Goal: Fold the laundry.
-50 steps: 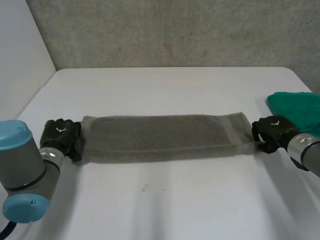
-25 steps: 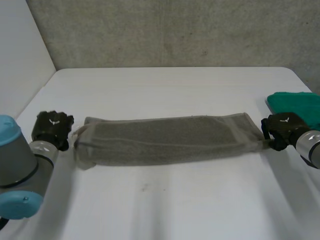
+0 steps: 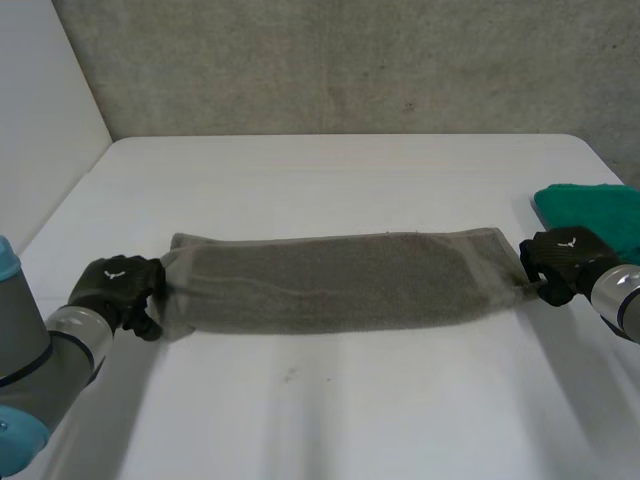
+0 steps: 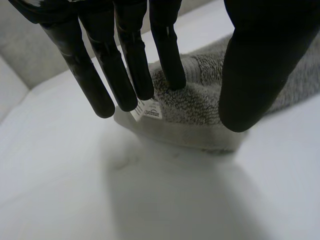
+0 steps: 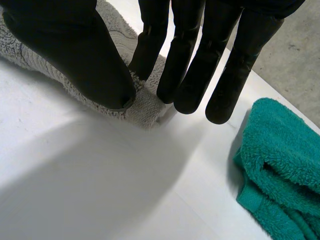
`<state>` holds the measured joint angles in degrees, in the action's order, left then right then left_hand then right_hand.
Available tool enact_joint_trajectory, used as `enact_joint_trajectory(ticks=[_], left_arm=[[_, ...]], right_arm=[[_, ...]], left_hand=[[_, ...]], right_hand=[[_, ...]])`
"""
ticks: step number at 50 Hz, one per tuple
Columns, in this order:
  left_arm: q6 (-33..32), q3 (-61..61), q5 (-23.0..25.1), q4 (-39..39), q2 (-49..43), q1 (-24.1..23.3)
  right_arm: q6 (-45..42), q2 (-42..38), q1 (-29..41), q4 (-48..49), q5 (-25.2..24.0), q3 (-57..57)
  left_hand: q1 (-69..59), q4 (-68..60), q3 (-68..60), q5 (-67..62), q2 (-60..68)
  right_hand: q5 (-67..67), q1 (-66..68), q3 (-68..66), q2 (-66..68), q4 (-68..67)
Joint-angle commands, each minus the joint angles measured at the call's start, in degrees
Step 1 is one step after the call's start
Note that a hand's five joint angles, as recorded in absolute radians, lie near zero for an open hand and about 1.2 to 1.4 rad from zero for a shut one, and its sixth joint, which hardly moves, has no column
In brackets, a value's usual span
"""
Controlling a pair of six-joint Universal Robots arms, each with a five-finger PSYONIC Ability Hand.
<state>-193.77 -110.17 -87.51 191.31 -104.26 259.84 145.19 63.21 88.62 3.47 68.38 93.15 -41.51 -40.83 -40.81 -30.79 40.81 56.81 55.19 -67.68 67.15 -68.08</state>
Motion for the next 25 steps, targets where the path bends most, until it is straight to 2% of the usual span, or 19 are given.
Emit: enact_joint_trajectory(ticks=[1,7,25], left_arm=[[11.31,-0.13,0.15,-0.50,0.29,0.93],[11.93,0.13,0.41,-0.41,-0.94,1.37],[11.14,5.14,-0.20,0.20,-9.02,0.49]], right_arm=[[0.01,-0.11,0.06,-0.04,-0.01,0.28],[0.01,-0.11,0.06,-0.04,-0.09,0.54],[0.01,-0.11,-0.03,-0.04,-0.18,0.80]], left_hand=[[-9.25,-9.92,-9.95,-9.97,9.95],[-0.67,-1.35,-1.37,-1.39,1.37],[-1.67,-2.35,-2.37,-2.39,2.37]], right_hand=[[13.19,24.81,-12.32,12.85,-11.92],[13.19,24.81,-12.32,12.85,-11.92],[13.19,24.81,-12.32,12.85,-11.92]])
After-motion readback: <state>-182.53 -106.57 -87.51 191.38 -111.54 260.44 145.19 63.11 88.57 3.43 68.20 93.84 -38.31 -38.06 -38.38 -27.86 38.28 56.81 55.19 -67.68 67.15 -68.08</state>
